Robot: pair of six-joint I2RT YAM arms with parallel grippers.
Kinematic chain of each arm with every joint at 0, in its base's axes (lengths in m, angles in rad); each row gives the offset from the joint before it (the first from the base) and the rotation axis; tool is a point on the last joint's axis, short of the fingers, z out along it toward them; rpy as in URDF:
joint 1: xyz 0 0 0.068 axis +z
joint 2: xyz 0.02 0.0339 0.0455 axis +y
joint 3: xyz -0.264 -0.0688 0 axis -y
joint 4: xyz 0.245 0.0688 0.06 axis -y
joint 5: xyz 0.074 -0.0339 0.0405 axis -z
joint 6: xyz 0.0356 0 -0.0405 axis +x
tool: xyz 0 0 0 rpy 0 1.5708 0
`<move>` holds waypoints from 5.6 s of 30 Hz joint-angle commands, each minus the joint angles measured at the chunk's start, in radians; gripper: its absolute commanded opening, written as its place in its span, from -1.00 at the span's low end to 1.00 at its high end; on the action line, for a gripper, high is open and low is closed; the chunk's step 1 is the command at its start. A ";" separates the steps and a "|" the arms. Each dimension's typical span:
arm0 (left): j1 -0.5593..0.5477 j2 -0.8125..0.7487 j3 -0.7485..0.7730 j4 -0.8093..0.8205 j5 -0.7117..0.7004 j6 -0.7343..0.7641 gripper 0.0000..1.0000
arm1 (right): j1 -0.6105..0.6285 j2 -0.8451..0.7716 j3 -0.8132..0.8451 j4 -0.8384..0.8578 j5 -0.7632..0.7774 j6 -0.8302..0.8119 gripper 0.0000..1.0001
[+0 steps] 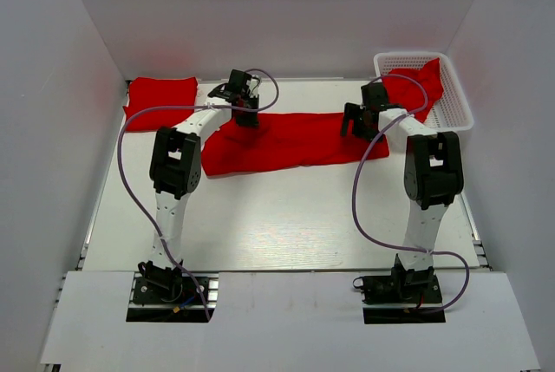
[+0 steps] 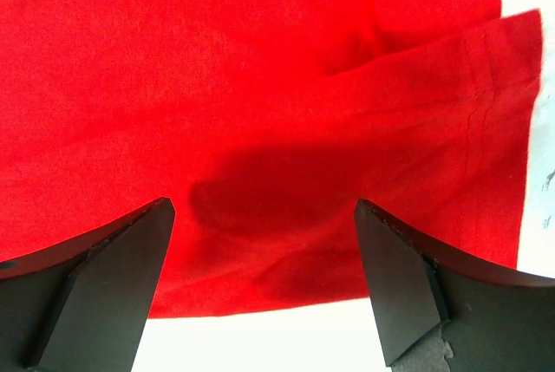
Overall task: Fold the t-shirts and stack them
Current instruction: Fold the other side of the tshirt into a rectangle, then rotate the tshirt 90 degrees
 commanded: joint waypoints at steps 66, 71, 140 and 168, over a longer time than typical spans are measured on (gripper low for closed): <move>0.025 0.517 0.397 0.329 0.373 -0.232 1.00 | 0.378 -0.567 -0.830 0.020 -0.552 0.084 0.81; -0.024 0.584 0.464 0.433 0.414 -0.300 1.00 | 0.648 -0.563 -0.785 0.107 -0.641 0.021 0.81; -0.295 0.281 0.136 0.306 0.259 -0.027 1.00 | 0.837 -0.900 -0.784 -0.078 -0.067 0.193 0.81; -0.266 0.351 0.184 0.237 0.010 -0.150 1.00 | 0.825 -0.850 -1.090 0.149 -0.337 0.288 0.81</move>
